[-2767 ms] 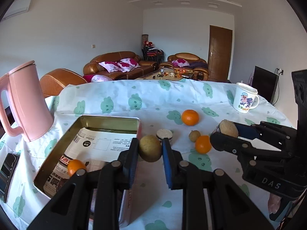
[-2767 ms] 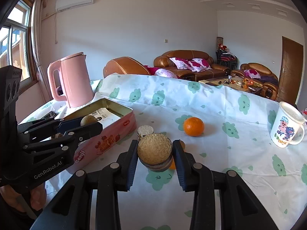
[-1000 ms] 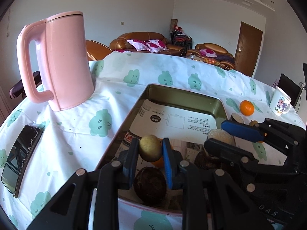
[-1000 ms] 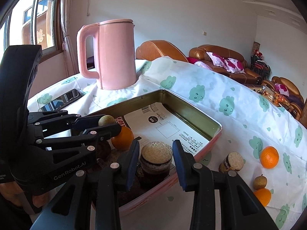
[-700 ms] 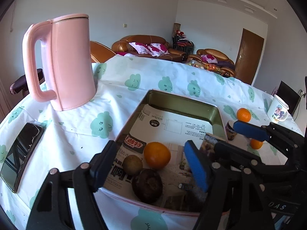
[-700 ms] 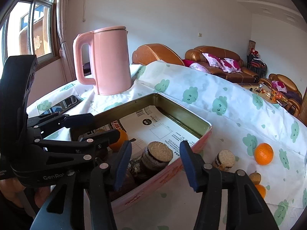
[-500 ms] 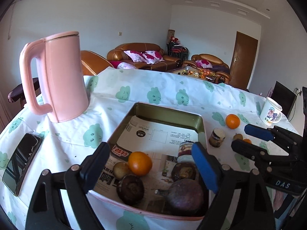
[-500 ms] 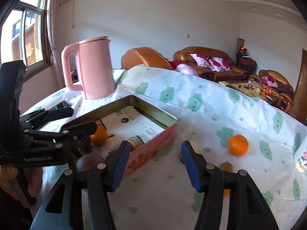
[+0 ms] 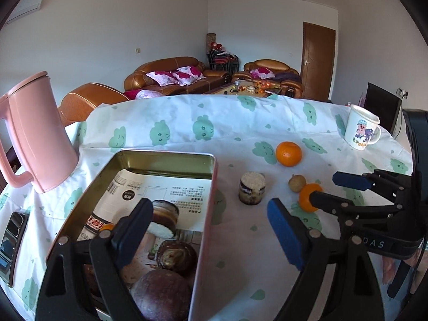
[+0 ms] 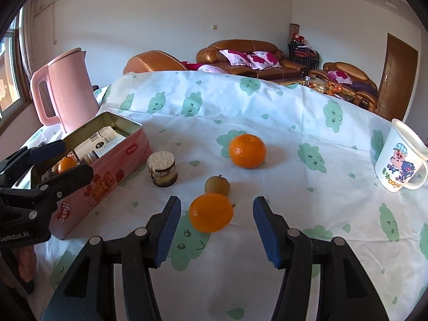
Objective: Organize fruits
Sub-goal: 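Grasp an orange with the right tool while the left tool grasps the round cake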
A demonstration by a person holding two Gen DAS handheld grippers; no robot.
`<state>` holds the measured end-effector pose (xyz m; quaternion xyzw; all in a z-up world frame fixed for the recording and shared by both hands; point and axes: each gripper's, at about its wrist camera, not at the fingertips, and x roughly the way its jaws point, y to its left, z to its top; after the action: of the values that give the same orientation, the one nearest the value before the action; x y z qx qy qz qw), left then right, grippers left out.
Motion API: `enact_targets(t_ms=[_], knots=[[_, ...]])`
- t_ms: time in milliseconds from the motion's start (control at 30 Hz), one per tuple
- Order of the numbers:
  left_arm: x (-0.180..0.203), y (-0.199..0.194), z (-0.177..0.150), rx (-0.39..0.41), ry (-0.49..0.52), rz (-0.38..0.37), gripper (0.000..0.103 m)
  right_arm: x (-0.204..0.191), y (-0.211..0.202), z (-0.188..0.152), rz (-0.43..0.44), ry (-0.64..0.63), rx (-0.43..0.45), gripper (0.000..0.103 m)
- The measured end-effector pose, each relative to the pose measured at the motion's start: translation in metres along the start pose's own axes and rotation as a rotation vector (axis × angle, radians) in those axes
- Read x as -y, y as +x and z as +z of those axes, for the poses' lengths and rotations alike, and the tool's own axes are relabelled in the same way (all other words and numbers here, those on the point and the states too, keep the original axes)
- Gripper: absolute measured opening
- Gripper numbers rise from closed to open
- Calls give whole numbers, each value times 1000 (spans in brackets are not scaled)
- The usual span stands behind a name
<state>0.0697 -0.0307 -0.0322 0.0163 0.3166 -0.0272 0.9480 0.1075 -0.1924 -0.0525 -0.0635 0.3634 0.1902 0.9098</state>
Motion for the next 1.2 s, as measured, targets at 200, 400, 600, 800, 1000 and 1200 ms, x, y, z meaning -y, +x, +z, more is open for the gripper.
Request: enact_targets(t_ms=[200, 400, 600, 800, 1000, 1200], knots=[[14, 16, 2, -25, 26, -42, 89, 3, 19, 0, 21, 22, -55, 58], [9, 29, 0, -67, 26, 22, 91, 6, 23, -3, 46, 35, -79, 44], [-19, 37, 4, -83, -35, 73, 93, 18, 15, -6, 5, 49, -58, 44], [5, 28, 16, -70, 27, 29, 93, 29, 11, -5, 13, 93, -36, 44], [38, 48, 31, -96, 84, -1, 81, 36, 6, -5, 13, 126, -9, 44], [56, 75, 25, -174, 106, -28, 47, 40, 1, -5, 23, 150, 21, 44]])
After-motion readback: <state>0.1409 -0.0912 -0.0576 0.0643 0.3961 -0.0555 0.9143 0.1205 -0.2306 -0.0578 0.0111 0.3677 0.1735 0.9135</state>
